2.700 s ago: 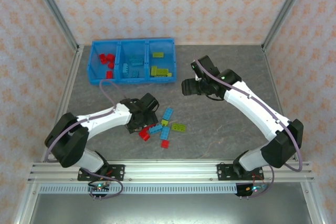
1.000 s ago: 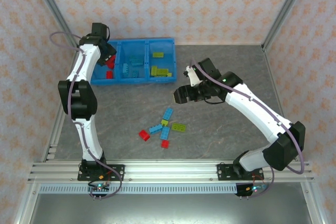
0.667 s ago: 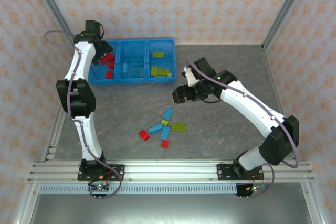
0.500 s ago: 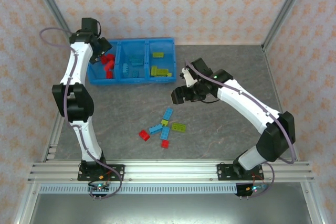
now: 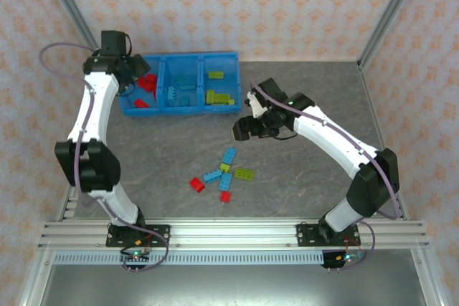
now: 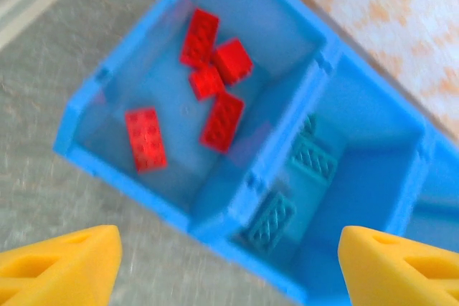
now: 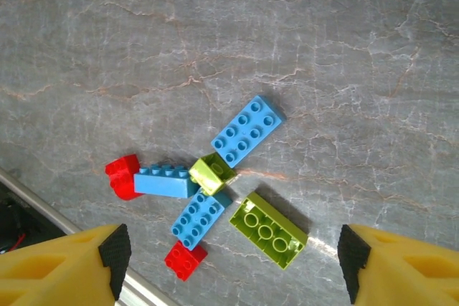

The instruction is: Sort the legos into containers by color

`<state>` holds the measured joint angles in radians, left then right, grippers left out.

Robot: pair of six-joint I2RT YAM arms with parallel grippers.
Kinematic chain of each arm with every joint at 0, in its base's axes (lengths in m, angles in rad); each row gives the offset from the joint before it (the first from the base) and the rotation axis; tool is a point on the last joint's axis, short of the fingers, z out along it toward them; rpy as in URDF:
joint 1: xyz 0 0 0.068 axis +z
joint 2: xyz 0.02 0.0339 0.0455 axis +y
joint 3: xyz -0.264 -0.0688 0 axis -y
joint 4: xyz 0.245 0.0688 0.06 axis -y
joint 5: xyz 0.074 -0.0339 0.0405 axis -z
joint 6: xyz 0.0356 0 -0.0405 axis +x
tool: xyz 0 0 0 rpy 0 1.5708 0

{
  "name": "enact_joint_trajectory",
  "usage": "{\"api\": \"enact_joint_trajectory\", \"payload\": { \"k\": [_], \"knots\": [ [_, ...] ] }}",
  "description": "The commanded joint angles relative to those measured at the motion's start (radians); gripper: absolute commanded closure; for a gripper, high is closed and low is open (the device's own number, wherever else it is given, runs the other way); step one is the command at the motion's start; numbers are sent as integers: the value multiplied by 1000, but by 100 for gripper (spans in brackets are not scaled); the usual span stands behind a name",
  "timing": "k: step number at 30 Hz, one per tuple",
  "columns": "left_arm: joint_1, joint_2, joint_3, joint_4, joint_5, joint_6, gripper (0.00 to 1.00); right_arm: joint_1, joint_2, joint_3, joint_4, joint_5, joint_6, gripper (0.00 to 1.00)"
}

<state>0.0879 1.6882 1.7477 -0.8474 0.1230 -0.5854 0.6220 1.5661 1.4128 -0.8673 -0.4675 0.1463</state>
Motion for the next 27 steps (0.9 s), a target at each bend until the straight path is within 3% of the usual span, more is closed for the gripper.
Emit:
{"api": "enact_joint_trajectory", "payload": {
  "k": [1, 6, 12, 21, 23, 27],
  "knots": [
    [-103, -213, -108, 81, -16, 177, 20, 8, 73, 55, -44, 68, 45, 22],
    [-245, -444, -288, 59, -11, 432, 17, 29, 251, 162, -99, 110, 115, 20],
    [-293, -606, -427, -34, 10, 603, 13, 92, 422, 223, -69, 124, 293, 17],
    [-295, -758, -630, 51, -44, 492, 12, 209, 484, 120, 49, 268, 658, 16],
    [-296, -786, -699, 102, -46, 460, 12, 220, 487, 86, 87, 322, 707, 20],
    [-295, -819, -800, 149, -8, 426, 12, 221, 541, 120, 80, 398, 739, 38]
  ]
}}
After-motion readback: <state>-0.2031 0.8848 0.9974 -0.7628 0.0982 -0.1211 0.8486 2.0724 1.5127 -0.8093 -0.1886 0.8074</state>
